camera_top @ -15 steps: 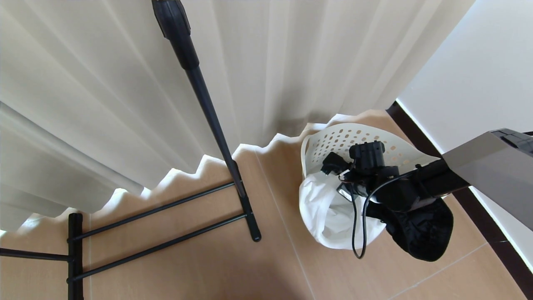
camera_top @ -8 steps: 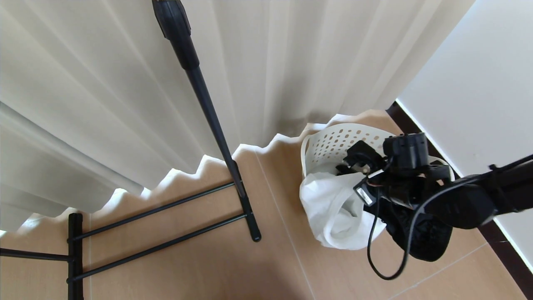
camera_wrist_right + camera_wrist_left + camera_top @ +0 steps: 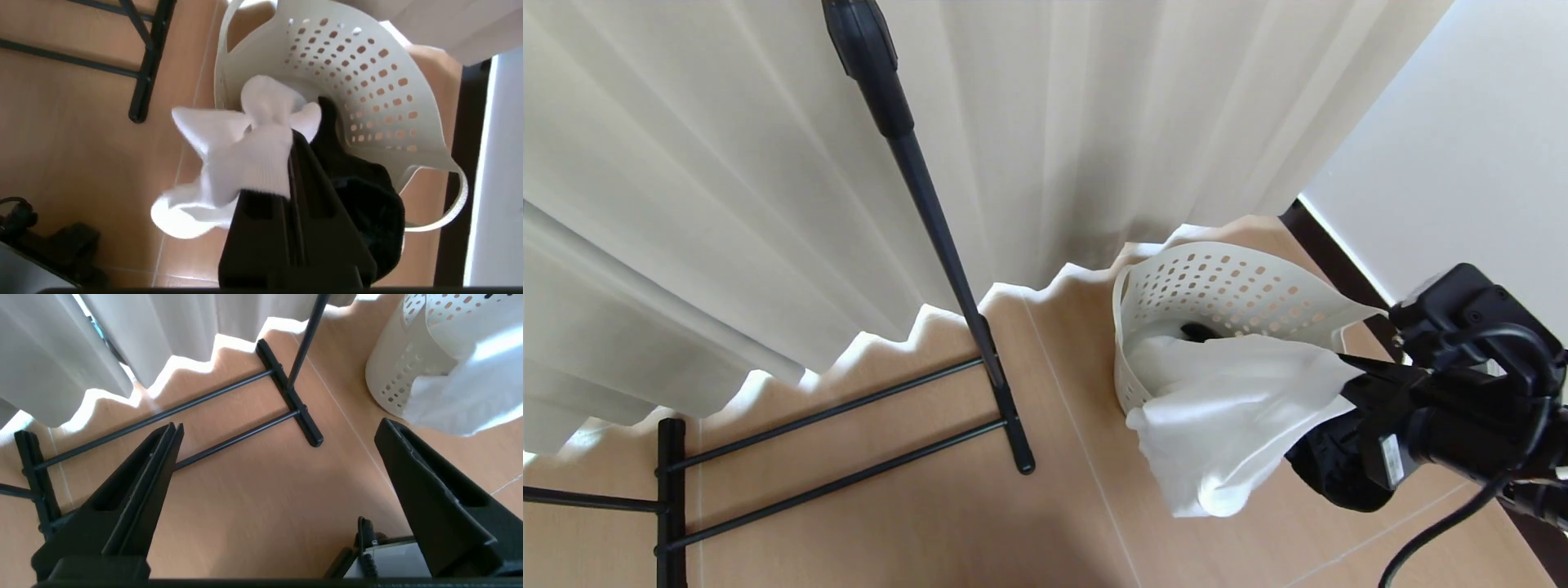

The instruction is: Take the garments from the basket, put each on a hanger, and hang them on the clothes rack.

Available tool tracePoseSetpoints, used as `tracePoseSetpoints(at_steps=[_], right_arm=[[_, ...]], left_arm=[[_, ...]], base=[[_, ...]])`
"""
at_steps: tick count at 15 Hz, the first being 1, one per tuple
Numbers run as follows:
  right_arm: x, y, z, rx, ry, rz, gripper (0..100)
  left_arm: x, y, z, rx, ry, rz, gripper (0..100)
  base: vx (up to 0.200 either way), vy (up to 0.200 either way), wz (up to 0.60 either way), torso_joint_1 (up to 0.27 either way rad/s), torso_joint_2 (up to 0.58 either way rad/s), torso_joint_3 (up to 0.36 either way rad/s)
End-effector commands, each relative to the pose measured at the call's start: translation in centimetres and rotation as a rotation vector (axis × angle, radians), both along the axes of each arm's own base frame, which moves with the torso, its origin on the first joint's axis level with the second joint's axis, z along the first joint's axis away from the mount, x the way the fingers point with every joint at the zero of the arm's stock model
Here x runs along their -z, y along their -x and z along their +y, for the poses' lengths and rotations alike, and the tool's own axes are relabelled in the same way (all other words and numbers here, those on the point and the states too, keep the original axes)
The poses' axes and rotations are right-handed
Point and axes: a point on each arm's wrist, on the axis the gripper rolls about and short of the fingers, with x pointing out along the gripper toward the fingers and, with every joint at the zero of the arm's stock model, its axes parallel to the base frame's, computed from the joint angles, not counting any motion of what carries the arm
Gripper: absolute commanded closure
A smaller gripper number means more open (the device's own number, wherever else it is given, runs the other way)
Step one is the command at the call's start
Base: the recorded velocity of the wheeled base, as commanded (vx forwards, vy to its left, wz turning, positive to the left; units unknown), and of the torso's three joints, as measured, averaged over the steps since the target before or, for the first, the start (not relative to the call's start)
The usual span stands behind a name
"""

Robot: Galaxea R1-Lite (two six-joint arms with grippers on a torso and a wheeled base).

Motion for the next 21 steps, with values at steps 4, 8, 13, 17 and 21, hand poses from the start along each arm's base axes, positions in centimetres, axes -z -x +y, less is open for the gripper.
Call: tracePoseSetpoints(at_steps=[4, 8, 13, 17, 21], right_arm=[[-0.2, 0.9, -0.2, -0.021, -0.019, -0.017, 100], [0.0, 0.6, -0.1, -0.014, -0.025, -0.004, 100], [0.1, 0.5, -0.1, -0.012, -0.024, 0.0, 100], [0.1, 0.6, -0.1, -0.012, -0.023, 0.001, 100], [0.3, 0.1, -0.3, 0.012, -0.015, 0.011, 100]], left_arm=[[0.0, 0.0, 0.0, 0.0, 0.0, 0.0, 0], [0.0, 0.0, 0.0, 0.002, 0.0, -0.002, 0], [0.0, 0.0, 0.0, 0.002, 0.0, -0.002, 0], [0.0, 0.0, 0.0, 0.002, 0.0, -0.002, 0], [0.0, 0.0, 0.0, 0.002, -0.002, -0.002, 0]], base=[[0.0, 0.0, 0.0, -0.004, 0.0, 0.154], [0.0, 0.0, 0.0, 0.001, 0.0, 0.2], [0.0, 0.0, 0.0, 0.001, 0.0, 0.204], [0.0, 0.0, 0.0, 0.004, 0.0, 0.211], [0.0, 0.0, 0.0, 0.018, -0.1, 0.115]])
